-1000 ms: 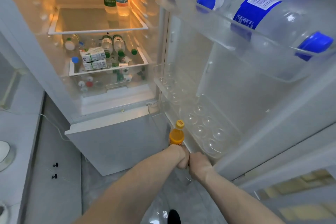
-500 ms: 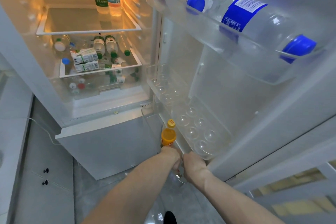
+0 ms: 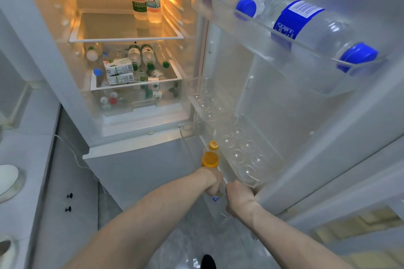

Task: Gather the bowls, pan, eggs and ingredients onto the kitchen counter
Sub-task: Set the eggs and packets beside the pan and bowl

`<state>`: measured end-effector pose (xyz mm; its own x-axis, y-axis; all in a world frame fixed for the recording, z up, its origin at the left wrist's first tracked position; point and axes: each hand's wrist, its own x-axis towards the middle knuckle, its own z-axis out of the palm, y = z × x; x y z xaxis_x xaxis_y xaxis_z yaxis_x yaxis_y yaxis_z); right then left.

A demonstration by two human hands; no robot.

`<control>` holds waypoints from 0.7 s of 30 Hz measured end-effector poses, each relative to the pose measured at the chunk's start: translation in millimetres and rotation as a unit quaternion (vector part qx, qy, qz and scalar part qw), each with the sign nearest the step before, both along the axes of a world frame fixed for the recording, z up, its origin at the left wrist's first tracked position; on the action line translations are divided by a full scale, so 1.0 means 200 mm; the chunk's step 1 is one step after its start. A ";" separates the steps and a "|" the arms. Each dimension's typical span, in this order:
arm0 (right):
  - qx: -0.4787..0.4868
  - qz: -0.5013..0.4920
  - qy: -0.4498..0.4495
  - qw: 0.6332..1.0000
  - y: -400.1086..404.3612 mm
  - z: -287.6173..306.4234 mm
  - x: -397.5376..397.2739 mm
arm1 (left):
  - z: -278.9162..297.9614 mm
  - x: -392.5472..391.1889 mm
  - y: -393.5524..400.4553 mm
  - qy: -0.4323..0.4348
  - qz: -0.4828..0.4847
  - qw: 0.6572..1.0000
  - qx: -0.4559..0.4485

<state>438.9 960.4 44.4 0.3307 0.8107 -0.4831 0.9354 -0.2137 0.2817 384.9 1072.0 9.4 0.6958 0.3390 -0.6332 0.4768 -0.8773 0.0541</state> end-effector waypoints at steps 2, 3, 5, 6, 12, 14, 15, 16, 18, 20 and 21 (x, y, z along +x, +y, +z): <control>0.003 -0.016 0.002 1.000 -0.03 -0.02 0.00 | 0.13 -0.07 -0.03 -0.052 0.025 0.998 -0.002; 0.006 -0.031 0.011 0.999 -0.04 -0.03 0.01 | 0.16 -0.10 -0.04 -0.083 0.052 0.995 -0.002; 0.036 -0.035 0.047 0.998 -0.06 -0.01 0.01 | 0.17 -0.20 -0.07 -0.175 0.099 0.979 -0.019; 0.048 -0.040 0.047 0.997 -0.06 0.01 0.01 | 0.16 -0.25 -0.09 -0.225 0.125 0.966 -0.030; 0.143 -0.065 0.108 0.982 -0.12 0.05 0.00 | 0.15 -0.54 -0.24 -0.410 0.349 0.831 -0.141; 0.188 -0.062 0.135 0.971 -0.15 0.06 -0.02 | 0.16 -0.64 -0.29 -0.424 0.426 0.778 -0.185; 0.213 -0.064 0.153 0.963 -0.17 0.07 -0.03 | 0.16 -0.69 -0.30 -0.428 0.453 0.756 -0.200; 0.233 -0.072 0.166 0.955 -0.19 0.08 -0.03 | 0.16 -0.74 -0.32 -0.429 0.476 0.739 -0.208; 0.279 -0.081 0.210 0.934 -0.23 0.10 -0.07 | 0.16 -0.85 -0.35 -0.436 0.519 0.702 -0.220; 0.312 -0.079 0.260 0.911 -0.25 0.11 -0.12 | 0.18 -0.95 -0.38 -0.447 0.555 0.661 -0.237; 0.321 -0.075 0.278 0.902 -0.26 0.11 -0.15 | 0.18 -1.00 -0.41 -0.451 0.569 0.643 -0.243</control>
<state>409.4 907.7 66.9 0.3120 0.9485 -0.0545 0.8402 -0.3022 -0.4503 185.2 990.8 45.7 0.3309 0.8686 -0.3687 0.3778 0.2362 0.8953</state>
